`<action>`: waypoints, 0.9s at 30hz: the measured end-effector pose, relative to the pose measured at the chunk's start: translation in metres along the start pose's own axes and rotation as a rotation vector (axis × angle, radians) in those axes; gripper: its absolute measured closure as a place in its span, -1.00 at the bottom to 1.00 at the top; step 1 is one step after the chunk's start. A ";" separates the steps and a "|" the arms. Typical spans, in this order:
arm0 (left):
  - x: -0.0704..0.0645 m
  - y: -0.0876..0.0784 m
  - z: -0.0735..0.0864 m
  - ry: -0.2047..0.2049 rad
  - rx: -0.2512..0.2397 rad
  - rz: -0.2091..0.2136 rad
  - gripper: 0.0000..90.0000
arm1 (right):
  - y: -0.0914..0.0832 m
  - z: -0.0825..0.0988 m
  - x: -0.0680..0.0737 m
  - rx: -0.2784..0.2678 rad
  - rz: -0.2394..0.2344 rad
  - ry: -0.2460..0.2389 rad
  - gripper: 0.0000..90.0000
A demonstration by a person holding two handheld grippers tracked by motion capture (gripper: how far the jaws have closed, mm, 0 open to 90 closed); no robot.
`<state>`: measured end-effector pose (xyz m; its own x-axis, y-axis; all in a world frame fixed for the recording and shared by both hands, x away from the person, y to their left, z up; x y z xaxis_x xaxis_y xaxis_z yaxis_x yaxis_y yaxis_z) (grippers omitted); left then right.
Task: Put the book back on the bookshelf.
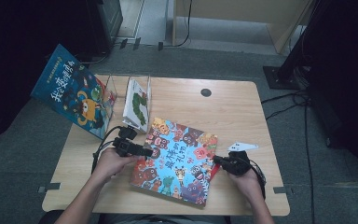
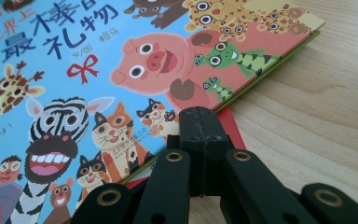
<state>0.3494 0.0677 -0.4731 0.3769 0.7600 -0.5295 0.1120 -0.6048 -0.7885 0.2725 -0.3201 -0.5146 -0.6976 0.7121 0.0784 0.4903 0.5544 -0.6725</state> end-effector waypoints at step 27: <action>-0.053 -0.076 -0.050 0.051 0.003 0.008 0.36 | 0.034 -0.027 0.018 -0.018 -0.031 -0.094 1.00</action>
Point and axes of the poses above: each handheld gripper's, and its own axes: y roughly forward along the jaws, z roughly out of its underside, x roughly to its left, the point moved 1 cm from there along y, roughly forward along the jaws, and after that the axes turned 13 degrees about -y, right-handed, at the moved point
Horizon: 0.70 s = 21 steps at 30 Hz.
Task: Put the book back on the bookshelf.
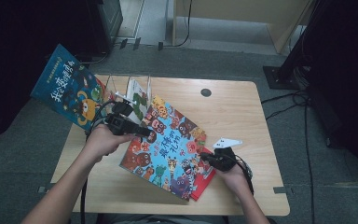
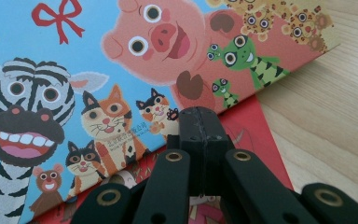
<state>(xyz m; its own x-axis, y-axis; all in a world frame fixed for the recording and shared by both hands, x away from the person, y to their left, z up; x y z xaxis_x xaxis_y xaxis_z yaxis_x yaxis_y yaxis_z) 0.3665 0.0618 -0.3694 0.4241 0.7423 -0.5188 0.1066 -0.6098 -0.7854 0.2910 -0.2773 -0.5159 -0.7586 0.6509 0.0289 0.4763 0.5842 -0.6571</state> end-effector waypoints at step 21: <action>-0.004 -0.008 -0.025 -0.094 0.121 0.065 0.63 | 0.033 -0.029 0.014 -0.001 0.024 -0.109 0.86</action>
Point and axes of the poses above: each handheld gripper's, and its own axes: y roughly forward along the jaws, z roughly out of its underside, x roughly to its left, the point moved 1 cm from there along y, roughly forward along the jaws, and after that the axes turned 13 degrees about -y, right-handed, at the moved point
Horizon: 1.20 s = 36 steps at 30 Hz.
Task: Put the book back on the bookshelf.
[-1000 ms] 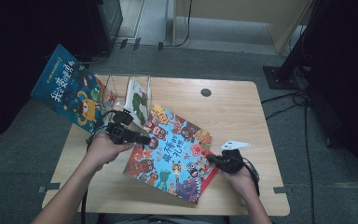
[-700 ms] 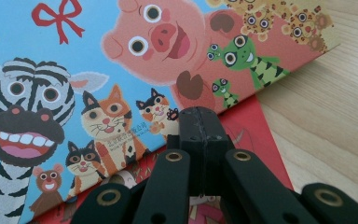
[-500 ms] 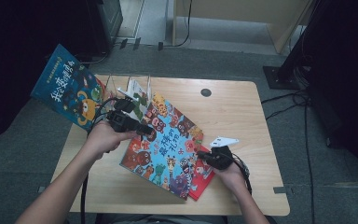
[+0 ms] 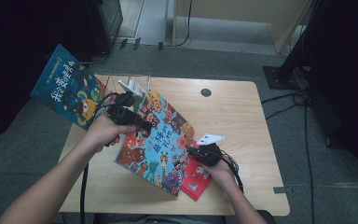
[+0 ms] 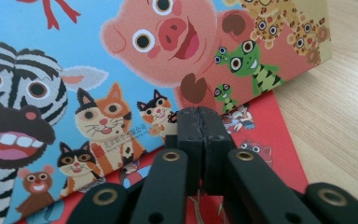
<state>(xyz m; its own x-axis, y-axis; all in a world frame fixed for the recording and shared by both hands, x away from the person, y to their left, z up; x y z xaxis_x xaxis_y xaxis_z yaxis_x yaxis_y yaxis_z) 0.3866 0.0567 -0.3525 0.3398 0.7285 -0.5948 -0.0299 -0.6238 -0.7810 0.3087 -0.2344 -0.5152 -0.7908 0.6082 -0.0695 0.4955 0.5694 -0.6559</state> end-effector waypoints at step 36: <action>0.019 -0.088 0.037 -0.096 -0.071 -0.071 0.79 | -0.006 0.001 -0.012 -0.006 -0.015 -0.045 0.20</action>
Point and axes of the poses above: each handheld gripper's, and its own axes: y roughly forward along the jaws, z roughly out of its underside, x roughly to its left, the point moved 1 cm from there along y, roughly forward along the jaws, and after that the axes turned 13 degrees about -y, right-handed, at the moved point
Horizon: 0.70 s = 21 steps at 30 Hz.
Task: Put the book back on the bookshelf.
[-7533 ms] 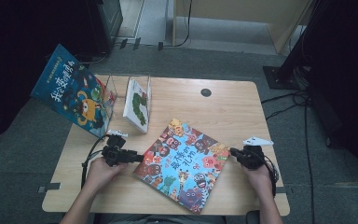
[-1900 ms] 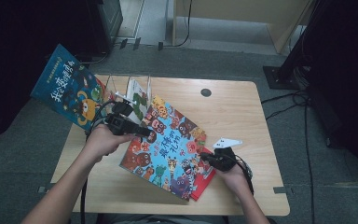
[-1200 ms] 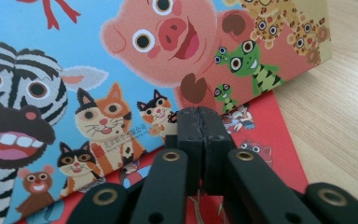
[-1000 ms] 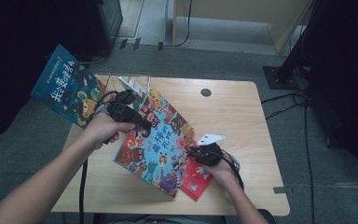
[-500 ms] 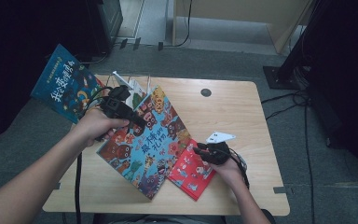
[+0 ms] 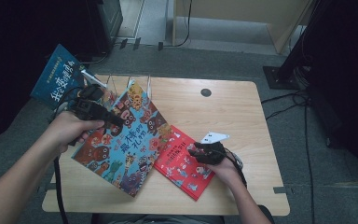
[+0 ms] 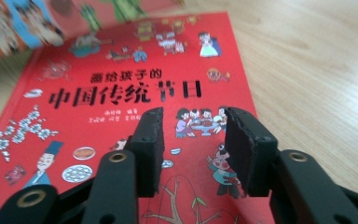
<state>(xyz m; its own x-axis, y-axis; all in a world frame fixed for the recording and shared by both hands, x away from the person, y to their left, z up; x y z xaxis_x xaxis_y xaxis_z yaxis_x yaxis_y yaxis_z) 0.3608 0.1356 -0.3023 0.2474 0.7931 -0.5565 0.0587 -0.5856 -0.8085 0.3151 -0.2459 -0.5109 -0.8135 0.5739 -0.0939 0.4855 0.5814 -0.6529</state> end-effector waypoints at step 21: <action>0.044 -0.054 0.038 -0.129 -0.108 -0.044 0.79 | 0.018 -0.005 -0.002 -0.025 -0.007 -0.067 0.07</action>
<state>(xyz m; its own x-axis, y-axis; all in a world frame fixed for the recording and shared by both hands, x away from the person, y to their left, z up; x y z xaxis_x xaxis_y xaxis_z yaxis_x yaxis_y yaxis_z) 0.3319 0.2089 -0.2905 0.1168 0.8291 -0.5467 0.1716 -0.5591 -0.8112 0.3267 -0.2336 -0.5192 -0.8358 0.5308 -0.1401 0.4873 0.5999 -0.6345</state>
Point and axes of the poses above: each handheld gripper's, and its own axes: y roughly forward along the jaws, z roughly out of its underside, x roughly to its left, the point moved 1 cm from there along y, roughly forward along the jaws, and after that the axes turned 13 degrees about -y, right-handed, at the moved point
